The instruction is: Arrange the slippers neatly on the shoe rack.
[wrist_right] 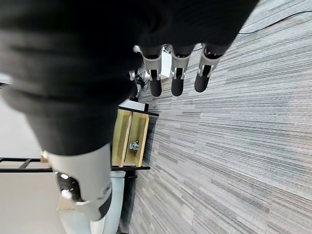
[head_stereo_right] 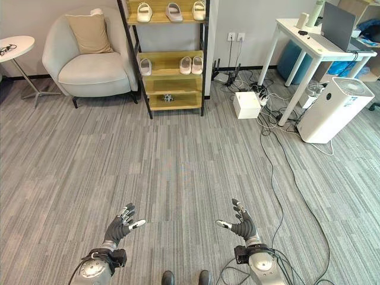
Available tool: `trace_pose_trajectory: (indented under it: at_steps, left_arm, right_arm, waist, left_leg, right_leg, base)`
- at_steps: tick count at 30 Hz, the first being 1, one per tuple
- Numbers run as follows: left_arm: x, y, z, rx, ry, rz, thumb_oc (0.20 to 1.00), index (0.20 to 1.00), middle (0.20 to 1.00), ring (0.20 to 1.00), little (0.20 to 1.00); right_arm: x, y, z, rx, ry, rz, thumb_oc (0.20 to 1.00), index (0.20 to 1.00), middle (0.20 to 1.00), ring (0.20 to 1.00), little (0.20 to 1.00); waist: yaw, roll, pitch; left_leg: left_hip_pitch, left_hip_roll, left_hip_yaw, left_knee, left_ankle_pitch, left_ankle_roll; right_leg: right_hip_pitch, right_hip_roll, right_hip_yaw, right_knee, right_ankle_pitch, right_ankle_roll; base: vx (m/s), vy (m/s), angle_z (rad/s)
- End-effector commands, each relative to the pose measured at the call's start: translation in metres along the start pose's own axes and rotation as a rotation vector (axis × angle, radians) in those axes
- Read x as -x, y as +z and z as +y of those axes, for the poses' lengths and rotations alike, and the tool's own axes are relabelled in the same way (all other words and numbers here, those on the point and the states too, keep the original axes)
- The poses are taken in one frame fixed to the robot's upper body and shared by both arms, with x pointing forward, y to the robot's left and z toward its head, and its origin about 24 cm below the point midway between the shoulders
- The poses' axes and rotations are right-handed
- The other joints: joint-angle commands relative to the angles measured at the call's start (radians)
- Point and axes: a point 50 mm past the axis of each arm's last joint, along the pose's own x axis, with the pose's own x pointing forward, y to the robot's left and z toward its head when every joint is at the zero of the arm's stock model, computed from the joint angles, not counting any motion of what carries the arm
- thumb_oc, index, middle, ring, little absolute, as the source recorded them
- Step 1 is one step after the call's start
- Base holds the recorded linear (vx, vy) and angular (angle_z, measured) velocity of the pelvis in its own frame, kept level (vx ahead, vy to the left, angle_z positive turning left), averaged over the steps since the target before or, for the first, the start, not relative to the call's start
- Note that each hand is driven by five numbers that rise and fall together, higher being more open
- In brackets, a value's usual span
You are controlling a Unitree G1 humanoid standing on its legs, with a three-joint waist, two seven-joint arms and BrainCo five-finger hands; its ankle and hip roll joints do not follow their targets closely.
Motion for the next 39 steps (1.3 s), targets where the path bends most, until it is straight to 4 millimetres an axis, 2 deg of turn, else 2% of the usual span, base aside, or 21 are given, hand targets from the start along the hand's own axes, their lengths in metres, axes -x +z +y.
trace_pose_trajectory:
  at_steps: [1,11,34,39]
  left_arm:
    - [-0.005,0.025,0.01,0.002,0.011,-0.128,1.0,1.0,1.0,1.0,1.0]
    - [-0.001,0.029,0.006,-0.015,-0.029,-0.146,1.0,1.0,1.0,1.0,1.0]
    - [-0.001,0.03,0.004,-0.044,-0.046,-0.152,1.0,1.0,1.0,1.0,1.0]
    - [-0.003,0.034,0.006,-0.04,-0.032,-0.164,1.0,1.0,1.0,1.0,1.0]
  right_arm:
    - [-0.001,0.018,0.001,-0.041,0.007,-0.107,1.0,1.0,1.0,1.0,1.0]
    - [0.004,0.005,0.006,-0.066,0.038,-0.043,1.0,1.0,1.0,1.0,1.0]
    - [0.002,0.007,0.006,-0.064,0.05,-0.053,1.0,1.0,1.0,1.0,1.0]
    - [-0.002,0.014,0.007,-0.068,0.051,-0.075,1.0,1.0,1.0,1.0,1.0]
  waist:
    - [0.01,-0.044,-0.051]
    - [0.008,-0.043,-0.053]
    - [0.015,-0.048,-0.035]
    - [0.016,-0.052,-0.016]
  left_leg:
    - [0.013,0.081,-0.034,-0.001,-0.059,-0.08]
    - [0.014,0.077,-0.037,-0.001,-0.061,-0.081]
    - [0.021,0.067,-0.041,-0.001,-0.075,-0.074]
    - [0.019,0.068,-0.04,-0.001,-0.078,-0.074]
  right_leg:
    - [0.038,-0.128,0.026,0.001,-0.083,0.131]
    - [0.039,-0.133,0.018,0.001,-0.078,0.133]
    - [0.043,-0.142,0.011,0.001,-0.078,0.139]
    - [0.033,-0.141,0.021,0.001,-0.076,0.141]
  base:
    - [0.0,0.0,0.0]
    - [0.0,0.0,0.0]
    - [0.01,0.002,0.0]
    - [0.03,0.004,-0.01]
